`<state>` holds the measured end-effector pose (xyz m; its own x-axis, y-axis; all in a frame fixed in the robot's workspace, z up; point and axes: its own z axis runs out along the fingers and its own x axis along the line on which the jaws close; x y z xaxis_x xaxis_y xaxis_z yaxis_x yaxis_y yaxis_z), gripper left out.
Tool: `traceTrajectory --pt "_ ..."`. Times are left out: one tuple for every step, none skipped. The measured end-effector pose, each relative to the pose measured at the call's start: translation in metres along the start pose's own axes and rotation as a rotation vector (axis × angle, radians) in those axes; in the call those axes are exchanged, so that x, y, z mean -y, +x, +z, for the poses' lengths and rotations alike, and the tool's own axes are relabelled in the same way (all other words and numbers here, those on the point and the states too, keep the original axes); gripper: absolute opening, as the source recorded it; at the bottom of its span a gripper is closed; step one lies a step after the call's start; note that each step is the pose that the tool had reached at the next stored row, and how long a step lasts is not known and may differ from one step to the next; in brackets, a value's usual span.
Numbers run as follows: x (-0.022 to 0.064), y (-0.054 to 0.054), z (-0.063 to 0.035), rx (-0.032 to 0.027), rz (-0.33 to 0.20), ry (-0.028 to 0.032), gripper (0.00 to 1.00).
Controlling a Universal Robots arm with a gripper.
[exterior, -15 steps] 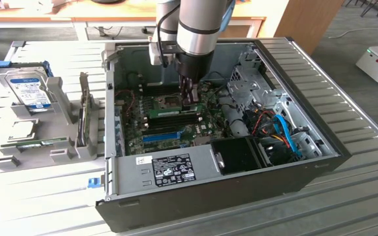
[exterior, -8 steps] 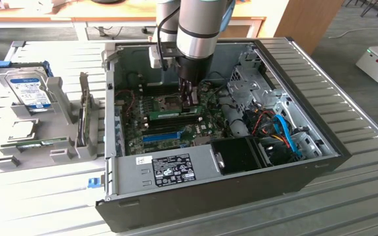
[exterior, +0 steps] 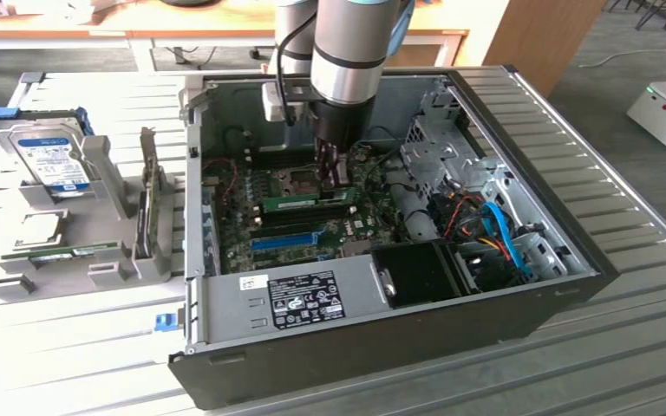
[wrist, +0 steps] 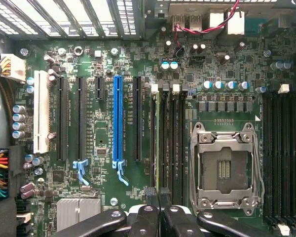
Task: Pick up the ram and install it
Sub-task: 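Insert the ram into the slot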
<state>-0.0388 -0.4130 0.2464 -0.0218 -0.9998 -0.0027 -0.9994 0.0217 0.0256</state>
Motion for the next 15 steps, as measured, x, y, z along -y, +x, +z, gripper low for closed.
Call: traceTrajectory --pt "-0.0003 0.0000 0.0000 0.0001 0.000 0.0001 0.12" --pt "-0.0006 0.0000 0.0001 0.0001 0.000 0.0001 0.12" --pt "-0.0009 0.0000 0.0001 0.0001 0.000 0.0001 0.12" --pt "-0.0011 0.0000 0.0001 0.0001 0.000 0.0001 0.12" --pt "-0.0011 0.0000 0.0000 0.0001 0.000 0.0001 0.12" --pt "-0.0011 0.0000 0.0000 0.0000 0.000 0.0001 0.12" --pt "-0.0011 0.0000 0.0000 0.0000 0.000 0.0001 0.12" --pt "-0.0011 0.0000 0.0000 0.0000 0.000 0.0001 0.12" --pt "-0.0012 0.0001 0.0001 -0.0001 0.000 0.0000 0.12" --pt "-0.0012 0.0001 0.0006 0.0002 0.000 0.0002 0.12" --pt "-0.0011 0.0001 0.0011 0.0002 0.000 0.0002 0.12" --pt "-0.0011 0.0001 0.0015 0.0000 0.000 0.0001 0.12" --pt "-0.0011 0.0000 0.0021 0.0001 0.000 0.0001 0.12" --pt "-0.0011 0.0000 0.0025 0.0000 0.000 0.0001 0.12" --pt "-0.0011 0.0000 0.0031 0.0001 0.000 0.0001 0.12"
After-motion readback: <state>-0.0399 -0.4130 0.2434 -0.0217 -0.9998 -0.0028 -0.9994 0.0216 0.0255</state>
